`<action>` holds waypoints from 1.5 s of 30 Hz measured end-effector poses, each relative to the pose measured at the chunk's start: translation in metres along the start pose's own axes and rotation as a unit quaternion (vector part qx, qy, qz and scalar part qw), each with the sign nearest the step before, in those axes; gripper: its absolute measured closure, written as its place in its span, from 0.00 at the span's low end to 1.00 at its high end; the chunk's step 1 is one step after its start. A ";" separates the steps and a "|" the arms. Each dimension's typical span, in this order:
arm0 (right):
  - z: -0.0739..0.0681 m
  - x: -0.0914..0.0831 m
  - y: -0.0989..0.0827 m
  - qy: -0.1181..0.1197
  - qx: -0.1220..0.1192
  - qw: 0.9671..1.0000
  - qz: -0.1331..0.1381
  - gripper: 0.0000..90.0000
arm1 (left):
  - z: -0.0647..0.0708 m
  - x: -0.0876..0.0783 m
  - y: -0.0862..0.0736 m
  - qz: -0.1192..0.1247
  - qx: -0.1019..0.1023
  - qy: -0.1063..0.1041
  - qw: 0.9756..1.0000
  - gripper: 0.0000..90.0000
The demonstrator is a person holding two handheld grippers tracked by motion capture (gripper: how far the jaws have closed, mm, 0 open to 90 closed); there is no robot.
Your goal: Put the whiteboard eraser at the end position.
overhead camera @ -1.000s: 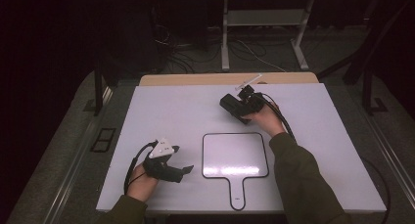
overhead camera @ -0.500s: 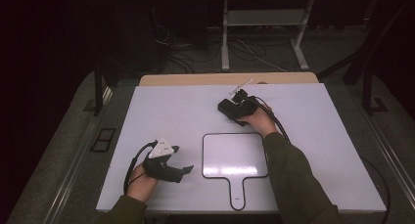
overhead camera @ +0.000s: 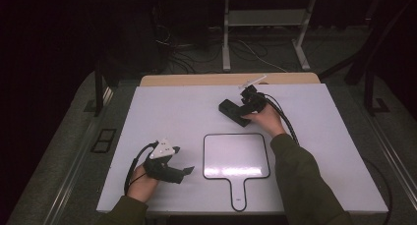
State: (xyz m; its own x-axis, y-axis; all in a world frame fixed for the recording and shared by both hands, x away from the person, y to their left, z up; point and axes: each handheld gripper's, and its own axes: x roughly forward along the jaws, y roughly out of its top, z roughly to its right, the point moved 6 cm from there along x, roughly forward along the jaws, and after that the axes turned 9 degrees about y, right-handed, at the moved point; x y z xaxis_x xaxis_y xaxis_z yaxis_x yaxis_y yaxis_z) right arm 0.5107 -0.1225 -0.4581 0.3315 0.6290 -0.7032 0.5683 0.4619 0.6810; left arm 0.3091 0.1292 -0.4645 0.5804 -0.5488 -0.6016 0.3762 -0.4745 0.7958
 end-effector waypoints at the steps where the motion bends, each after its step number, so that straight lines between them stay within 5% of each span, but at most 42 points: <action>1: -0.001 -0.003 0.000 0.000 -0.001 1.000 0.004 0.22 | -0.001 0.000 0.000 -0.004 0.005 -0.001 1.000 0.16; 7: -0.007 -0.023 -0.001 0.000 -0.015 0.999 0.028 0.21 | 0.000 0.002 -0.001 -0.001 -0.002 0.000 1.000 0.16; 9: -0.007 -0.029 -0.004 -0.019 -0.024 0.999 0.039 0.20 | 0.001 0.002 -0.001 0.001 -0.008 0.001 1.000 0.16; 13: -0.009 -0.040 -0.008 -0.003 -0.007 0.998 0.063 0.20 | 0.000 0.002 -0.001 -0.001 -0.008 0.000 1.000 0.16; 30: -0.031 -0.077 -0.053 0.011 -0.017 0.996 0.088 0.20 | 0.000 0.008 0.000 0.010 -0.030 -0.010 0.999 0.16; 37: -0.034 -0.088 -0.077 -0.004 -0.018 0.996 0.082 0.20 | 0.005 0.010 0.003 0.012 -0.025 -0.014 1.000 0.16; 45: -0.033 -0.092 -0.096 0.008 -0.007 0.996 0.084 0.20 | 0.004 0.010 0.003 0.008 -0.020 -0.011 1.000 0.16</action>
State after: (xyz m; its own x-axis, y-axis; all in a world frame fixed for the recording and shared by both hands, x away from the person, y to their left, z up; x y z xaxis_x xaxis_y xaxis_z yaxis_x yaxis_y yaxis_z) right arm 0.4005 -0.2041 -0.4522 0.4091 0.7080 -0.5757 0.4957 0.3573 0.7916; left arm 0.3130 0.1201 -0.4686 0.5703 -0.5716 -0.5900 0.3962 -0.4378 0.8071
